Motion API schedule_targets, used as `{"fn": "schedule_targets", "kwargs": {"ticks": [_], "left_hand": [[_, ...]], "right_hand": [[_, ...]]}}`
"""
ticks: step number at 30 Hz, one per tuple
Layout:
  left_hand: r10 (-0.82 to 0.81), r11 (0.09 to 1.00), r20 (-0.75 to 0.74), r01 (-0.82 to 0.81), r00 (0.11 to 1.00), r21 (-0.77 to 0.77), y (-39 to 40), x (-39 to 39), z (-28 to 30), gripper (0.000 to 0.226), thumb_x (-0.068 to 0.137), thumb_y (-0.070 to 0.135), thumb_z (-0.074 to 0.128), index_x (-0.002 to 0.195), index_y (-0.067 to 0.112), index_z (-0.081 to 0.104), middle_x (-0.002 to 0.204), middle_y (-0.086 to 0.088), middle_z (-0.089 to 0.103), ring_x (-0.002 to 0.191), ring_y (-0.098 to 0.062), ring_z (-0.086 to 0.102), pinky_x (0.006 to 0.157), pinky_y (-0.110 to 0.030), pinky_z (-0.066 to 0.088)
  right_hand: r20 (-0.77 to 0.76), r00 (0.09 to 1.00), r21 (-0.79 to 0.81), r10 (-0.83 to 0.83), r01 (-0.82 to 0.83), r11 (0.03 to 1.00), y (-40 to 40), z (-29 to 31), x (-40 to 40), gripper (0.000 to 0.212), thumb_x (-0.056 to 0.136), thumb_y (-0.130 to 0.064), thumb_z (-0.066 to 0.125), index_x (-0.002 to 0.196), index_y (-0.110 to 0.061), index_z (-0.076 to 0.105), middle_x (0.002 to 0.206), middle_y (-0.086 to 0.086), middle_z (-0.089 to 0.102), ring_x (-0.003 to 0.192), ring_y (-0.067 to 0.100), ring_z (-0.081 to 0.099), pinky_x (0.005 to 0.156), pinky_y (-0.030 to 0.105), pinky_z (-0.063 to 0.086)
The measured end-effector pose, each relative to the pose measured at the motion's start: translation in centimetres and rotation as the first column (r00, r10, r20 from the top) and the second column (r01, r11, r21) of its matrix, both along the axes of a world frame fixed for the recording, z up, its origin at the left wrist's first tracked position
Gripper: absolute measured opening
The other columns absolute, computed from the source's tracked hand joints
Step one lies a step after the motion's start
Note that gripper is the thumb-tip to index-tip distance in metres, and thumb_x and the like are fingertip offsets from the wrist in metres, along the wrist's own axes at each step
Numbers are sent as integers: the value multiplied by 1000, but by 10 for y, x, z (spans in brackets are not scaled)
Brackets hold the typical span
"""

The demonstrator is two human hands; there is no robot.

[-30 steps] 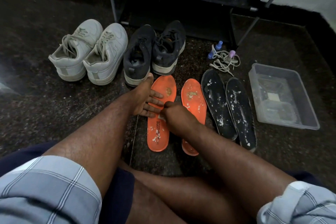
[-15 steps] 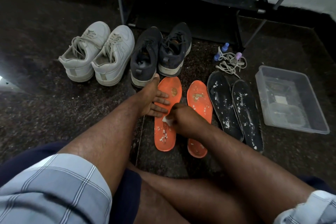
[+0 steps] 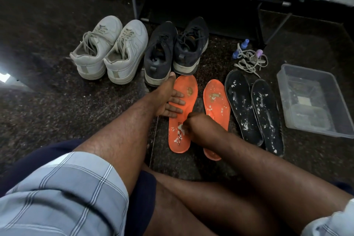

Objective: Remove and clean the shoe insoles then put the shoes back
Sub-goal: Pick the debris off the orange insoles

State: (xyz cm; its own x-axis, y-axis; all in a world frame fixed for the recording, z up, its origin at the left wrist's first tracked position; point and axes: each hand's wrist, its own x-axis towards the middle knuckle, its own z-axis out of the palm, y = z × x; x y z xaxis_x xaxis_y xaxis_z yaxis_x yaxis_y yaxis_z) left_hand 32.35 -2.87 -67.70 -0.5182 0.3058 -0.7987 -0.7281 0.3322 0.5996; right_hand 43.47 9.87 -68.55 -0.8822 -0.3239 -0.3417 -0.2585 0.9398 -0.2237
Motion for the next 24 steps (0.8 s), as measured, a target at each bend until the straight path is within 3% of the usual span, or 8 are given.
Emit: {"fn": "schedule_targets", "kwargs": {"ticks": [2, 6, 12, 15, 18, 22, 24], "left_hand": [[3, 1000, 2, -3, 1000, -3, 0, 0, 0, 94, 90, 81, 15, 126, 8, 62, 113, -13, 70, 99, -38, 69, 92, -52, 53], [-4, 1000, 2, 4, 1000, 4, 0, 0, 0, 94, 90, 81, 14, 127, 8, 61, 114, -13, 70, 99, -37, 69, 91, -50, 54], [-8, 1000, 5, 8, 1000, 7, -1, -1, 0, 95, 89, 81, 14, 128, 8, 61, 116, -13, 69, 102, -37, 68, 95, -53, 52], [-10, 1000, 9, 10, 1000, 4, 0, -1, 1, 95, 89, 81, 14, 129, 8, 60, 115, -13, 69, 101, -37, 68, 96, -53, 51], [-8, 1000, 5, 8, 1000, -1, 0, 0, 2, 94, 90, 81, 15, 129, 8, 60, 115, -12, 69, 101, -37, 68, 96, -52, 51], [-2, 1000, 5, 2, 1000, 4, -1, -1, 1, 94, 90, 80, 16, 128, 7, 61, 114, -13, 69, 101, -38, 68, 94, -53, 52], [-3, 1000, 6, 3, 1000, 6, -1, -1, 1, 94, 90, 81, 16, 128, 8, 61, 114, -13, 69, 101, -38, 68, 94, -53, 53]], "right_hand": [[10, 1000, -28, 0, 0, 1000, 2, 1, 3, 19, 93, -18, 57, 100, -15, 74, 99, 5, 63, 91, 20, 60, 69, 17, 28], [-69, 990, -145, -120, 109, 983, 1, -4, -4, 19, 93, -23, 60, 95, -12, 75, 97, 8, 61, 87, 25, 62, 80, 26, 45], [14, 998, -54, -57, 57, 997, -2, 2, 6, 21, 87, -17, 62, 104, -15, 74, 101, 7, 65, 91, 25, 63, 80, 31, 49], [-54, 989, -140, -141, 132, 981, -2, 3, 0, 20, 88, -17, 62, 104, -14, 73, 104, 9, 65, 92, 26, 64, 84, 34, 49], [-66, 989, -102, -132, 125, 987, -2, 6, -1, 21, 89, -18, 60, 106, -14, 72, 104, 8, 67, 95, 26, 64, 84, 32, 48], [42, 996, -43, -73, 75, 996, 0, 7, 12, 17, 87, -18, 62, 98, -14, 74, 98, 6, 71, 92, 24, 65, 80, 31, 50], [-11, 990, -98, -138, 136, 986, 1, 4, 8, 14, 87, -16, 62, 92, -13, 74, 97, 6, 70, 89, 24, 66, 76, 28, 50]]}}
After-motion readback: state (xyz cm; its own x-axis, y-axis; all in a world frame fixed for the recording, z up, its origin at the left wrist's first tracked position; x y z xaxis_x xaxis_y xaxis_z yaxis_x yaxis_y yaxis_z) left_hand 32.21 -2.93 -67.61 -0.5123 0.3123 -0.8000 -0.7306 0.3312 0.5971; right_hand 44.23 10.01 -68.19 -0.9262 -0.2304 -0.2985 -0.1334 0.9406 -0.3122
